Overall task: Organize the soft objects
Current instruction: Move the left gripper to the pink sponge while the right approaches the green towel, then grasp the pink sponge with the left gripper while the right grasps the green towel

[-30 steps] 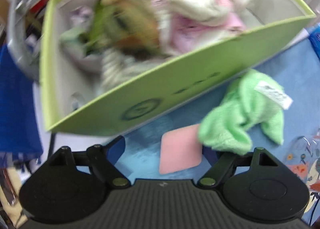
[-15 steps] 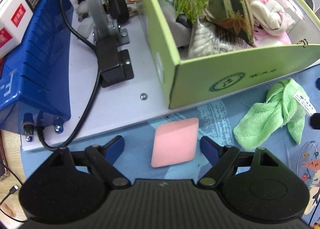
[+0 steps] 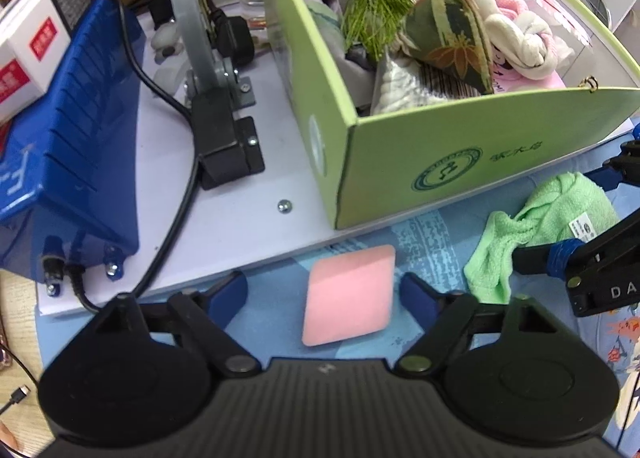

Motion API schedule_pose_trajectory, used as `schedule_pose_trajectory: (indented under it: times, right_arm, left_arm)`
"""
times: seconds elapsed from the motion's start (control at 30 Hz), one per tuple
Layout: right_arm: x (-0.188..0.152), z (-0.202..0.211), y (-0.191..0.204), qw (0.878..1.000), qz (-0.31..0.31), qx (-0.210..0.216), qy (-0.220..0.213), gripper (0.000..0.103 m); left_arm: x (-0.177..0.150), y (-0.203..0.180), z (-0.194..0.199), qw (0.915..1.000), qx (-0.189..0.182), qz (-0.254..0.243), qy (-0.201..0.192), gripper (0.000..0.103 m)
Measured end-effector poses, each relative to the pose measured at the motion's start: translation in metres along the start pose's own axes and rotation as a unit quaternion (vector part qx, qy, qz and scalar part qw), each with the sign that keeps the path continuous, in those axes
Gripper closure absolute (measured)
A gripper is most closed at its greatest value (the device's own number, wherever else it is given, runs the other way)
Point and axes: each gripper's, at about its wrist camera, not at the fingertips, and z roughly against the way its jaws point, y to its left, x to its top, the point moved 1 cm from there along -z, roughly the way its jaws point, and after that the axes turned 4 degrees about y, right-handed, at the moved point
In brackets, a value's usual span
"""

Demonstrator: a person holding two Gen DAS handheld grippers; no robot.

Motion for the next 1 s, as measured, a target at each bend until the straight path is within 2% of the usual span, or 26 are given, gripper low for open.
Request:
schedule_pose_trajectory:
  times: [0.07, 0.1, 0.13, 0.2, 0.3, 0.5, 0.57, 0.67, 0.83, 1.0]
  right_arm:
    - [-0.001, -0.001, 0.002, 1.0, 0.007, -0.007, 0.002, 0.031]
    - [-0.002, 0.0, 0.003, 1.0, 0.013, -0.009, -0.001, 0.032]
    - [-0.004, 0.001, 0.005, 1.0, 0.021, -0.01, -0.009, 0.034]
    - [-0.008, 0.008, 0.008, 0.999, 0.029, 0.006, -0.036, 0.044]
    - [-0.018, 0.017, 0.004, 0.998, 0.029, 0.04, -0.046, 0.052]
    - [-0.039, 0.059, -0.015, 0.992, 0.017, 0.085, -0.096, 0.056]
    - [-0.042, 0.065, -0.02, 0.992, 0.021, 0.073, -0.104, 0.056]
    - [-0.043, 0.052, -0.011, 0.995, 0.027, 0.055, -0.082, 0.053]
    - [-0.027, 0.029, 0.01, 0.997, 0.063, -0.022, -0.049, 0.048]
    - [-0.016, 0.007, 0.013, 0.995, 0.091, -0.048, -0.018, 0.041]
  left_arm:
    - [-0.002, 0.002, 0.007, 0.9999, -0.004, 0.001, -0.01, 0.044]
    - [-0.002, 0.005, 0.011, 0.9999, -0.003, 0.006, -0.015, 0.061]
    - [-0.001, 0.009, 0.012, 0.9998, -0.007, 0.011, -0.015, 0.068]
    - [-0.003, 0.013, 0.015, 0.9994, -0.022, 0.022, -0.012, 0.068]
    - [-0.009, 0.02, 0.023, 0.999, -0.027, 0.03, -0.019, 0.068]
    - [-0.012, 0.019, 0.053, 0.9977, -0.031, 0.039, -0.046, 0.068]
    - [-0.014, 0.013, 0.06, 0.9978, -0.029, 0.034, -0.049, 0.068]
    - [-0.012, 0.005, 0.05, 0.9988, -0.019, 0.025, -0.036, 0.067]
    - [-0.008, 0.005, 0.023, 0.9993, -0.018, 0.03, -0.011, 0.066]
    - [-0.003, 0.003, 0.01, 0.9996, -0.016, 0.022, -0.01, 0.065]
